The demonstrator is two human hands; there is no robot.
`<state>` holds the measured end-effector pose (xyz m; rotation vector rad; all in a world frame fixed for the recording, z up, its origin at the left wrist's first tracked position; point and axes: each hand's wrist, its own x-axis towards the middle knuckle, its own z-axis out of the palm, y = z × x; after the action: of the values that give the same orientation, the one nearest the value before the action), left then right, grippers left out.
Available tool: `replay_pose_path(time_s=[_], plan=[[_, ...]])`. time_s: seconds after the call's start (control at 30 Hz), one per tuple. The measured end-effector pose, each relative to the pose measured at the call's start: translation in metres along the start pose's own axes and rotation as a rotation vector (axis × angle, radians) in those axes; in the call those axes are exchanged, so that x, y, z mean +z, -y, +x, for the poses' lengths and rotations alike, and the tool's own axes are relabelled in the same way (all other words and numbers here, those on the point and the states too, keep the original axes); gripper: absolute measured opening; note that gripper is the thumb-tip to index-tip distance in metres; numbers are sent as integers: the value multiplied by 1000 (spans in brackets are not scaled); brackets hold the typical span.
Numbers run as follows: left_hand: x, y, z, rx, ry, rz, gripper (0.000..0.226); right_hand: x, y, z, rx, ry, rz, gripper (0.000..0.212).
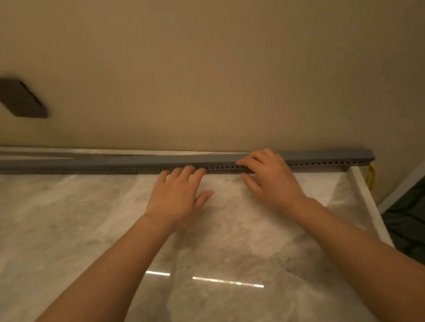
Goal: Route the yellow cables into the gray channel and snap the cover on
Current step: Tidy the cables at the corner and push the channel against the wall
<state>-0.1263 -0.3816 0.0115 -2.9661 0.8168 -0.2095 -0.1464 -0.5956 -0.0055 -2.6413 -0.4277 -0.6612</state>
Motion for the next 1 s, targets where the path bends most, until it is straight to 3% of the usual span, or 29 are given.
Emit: replay_pose_path(time_s=[0.47,0.7,1.0], plan=[[-20,221,-117,6,7,-126,50,79,239,59,198,83,126,19],[-18,307,-166,-81,18,-135,49,134,333,110,79,244,131,24],[-8,383,-194,-287,45,-118,48,203,378,165,-147,484,143,27]])
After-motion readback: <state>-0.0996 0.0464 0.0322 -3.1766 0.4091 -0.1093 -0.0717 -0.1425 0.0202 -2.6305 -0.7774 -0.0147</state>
